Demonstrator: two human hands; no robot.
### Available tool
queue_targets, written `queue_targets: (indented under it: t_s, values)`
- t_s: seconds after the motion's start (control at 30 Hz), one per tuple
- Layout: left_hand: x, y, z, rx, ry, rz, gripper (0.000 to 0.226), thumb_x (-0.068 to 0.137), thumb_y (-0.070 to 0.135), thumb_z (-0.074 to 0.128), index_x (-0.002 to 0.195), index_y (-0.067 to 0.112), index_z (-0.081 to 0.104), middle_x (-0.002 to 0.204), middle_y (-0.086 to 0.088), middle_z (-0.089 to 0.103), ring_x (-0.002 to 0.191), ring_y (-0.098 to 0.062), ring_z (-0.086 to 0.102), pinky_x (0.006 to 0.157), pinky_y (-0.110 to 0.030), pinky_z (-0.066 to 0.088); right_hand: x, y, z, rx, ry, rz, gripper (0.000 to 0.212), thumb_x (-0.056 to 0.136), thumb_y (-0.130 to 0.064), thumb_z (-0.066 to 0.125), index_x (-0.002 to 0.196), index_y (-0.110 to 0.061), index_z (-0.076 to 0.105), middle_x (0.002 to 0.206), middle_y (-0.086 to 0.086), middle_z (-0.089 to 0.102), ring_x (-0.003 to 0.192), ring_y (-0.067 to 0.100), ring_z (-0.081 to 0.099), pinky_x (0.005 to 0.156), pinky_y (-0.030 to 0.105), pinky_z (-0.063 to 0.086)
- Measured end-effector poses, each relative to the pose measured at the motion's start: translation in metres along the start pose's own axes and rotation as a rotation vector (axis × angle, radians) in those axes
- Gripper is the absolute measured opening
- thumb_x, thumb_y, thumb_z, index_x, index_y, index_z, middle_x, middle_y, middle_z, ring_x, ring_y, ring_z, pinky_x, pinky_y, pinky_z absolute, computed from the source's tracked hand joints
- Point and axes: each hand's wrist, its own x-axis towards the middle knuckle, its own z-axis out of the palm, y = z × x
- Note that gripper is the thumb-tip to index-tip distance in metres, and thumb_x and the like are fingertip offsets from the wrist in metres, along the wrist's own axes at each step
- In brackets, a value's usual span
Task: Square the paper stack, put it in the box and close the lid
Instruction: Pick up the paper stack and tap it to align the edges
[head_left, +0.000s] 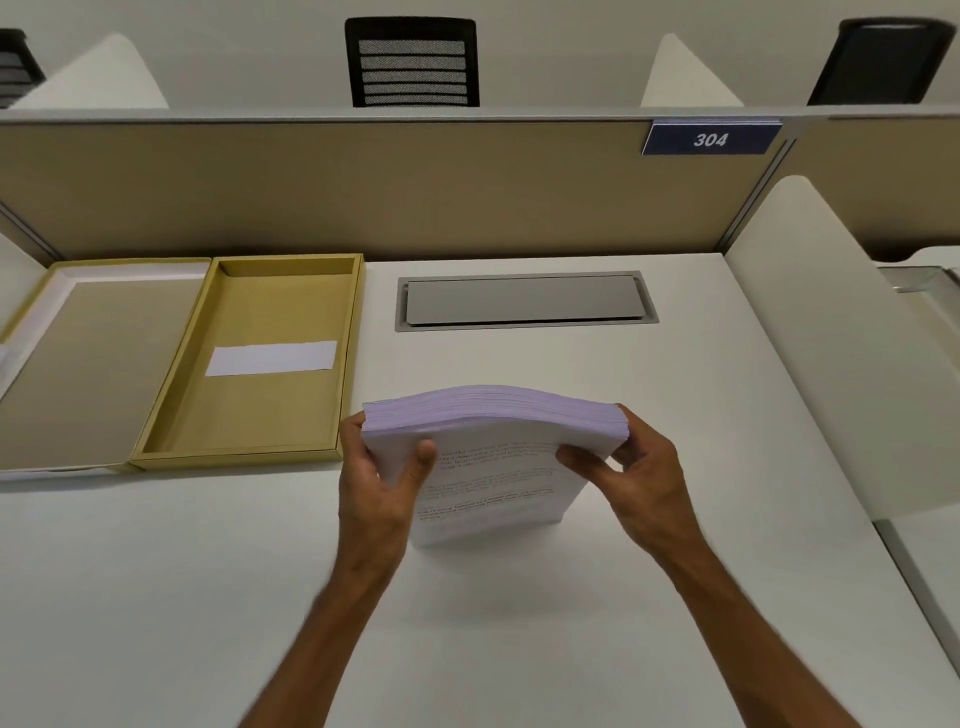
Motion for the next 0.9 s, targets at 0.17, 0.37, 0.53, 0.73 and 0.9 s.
queue_targets:
  t_s: [0.17, 0.37, 0.53, 0.73, 0.9]
  values:
    - [0.000, -0.009, -0.028, 0.193, -0.066, -0.010, 0.060, 0.083, 0.016, 0.076, 0.098, 0.071, 0.056, 0.095, 0.039, 0.068, 0.096, 0.011, 0.065, 0.076, -0.005, 0.049, -0.003, 0.015, -0.009, -0.072, -0.040, 0.031, 0.047, 0.077, -0.004, 0.081, 0.112, -0.032, 0.068, 0.109, -0.018, 0.074, 0.102, 0.006, 0.069, 0.089, 0.019, 0.053]
    - [-0.002, -0.008, -0.028, 0.235, -0.003, 0.067, 0.051, 0.080, -0.003, 0.076, 0.105, 0.042, 0.068, 0.086, 0.045, 0.066, 0.083, 0.014, 0.066, 0.074, -0.004, 0.048, 0.001, 0.020, -0.006, -0.081, -0.011, 0.004, 0.042, 0.078, 0.004, 0.077, 0.111, -0.020, 0.070, 0.095, -0.029, 0.074, 0.090, -0.003, 0.070, 0.077, 0.009, 0.051]
    - [-0.007, -0.013, -0.029, 0.252, 0.008, 0.089, 0.047, 0.081, 0.001, 0.076, 0.106, 0.040, 0.066, 0.087, 0.044, 0.066, 0.085, 0.011, 0.067, 0.074, -0.003, 0.047, -0.001, 0.030, -0.007, -0.040, 0.005, 0.012, 0.038, 0.079, 0.004, 0.077, 0.114, -0.013, 0.072, 0.104, -0.010, 0.077, 0.097, 0.014, 0.073, 0.082, 0.020, 0.055]
    - [-0.008, -0.015, -0.031, 0.258, 0.002, 0.136, 0.038, 0.081, -0.002, 0.075, 0.113, 0.019, 0.070, 0.085, 0.049, 0.063, 0.085, 0.016, 0.065, 0.074, 0.000, 0.044, 0.000, 0.028, -0.005, -0.033, 0.016, -0.012, 0.039, 0.080, 0.003, 0.076, 0.111, -0.021, 0.072, 0.106, -0.008, 0.076, 0.096, 0.016, 0.072, 0.082, 0.022, 0.056]
    - [-0.007, -0.023, -0.036, 0.229, -0.038, 0.043, 0.046, 0.083, 0.002, 0.075, 0.103, 0.042, 0.062, 0.088, 0.044, 0.066, 0.088, 0.015, 0.065, 0.073, -0.001, 0.046, -0.003, 0.034, -0.003, -0.078, -0.014, 0.015, 0.040, 0.082, -0.003, 0.077, 0.118, -0.018, 0.070, 0.110, -0.014, 0.074, 0.102, 0.012, 0.071, 0.087, 0.020, 0.055]
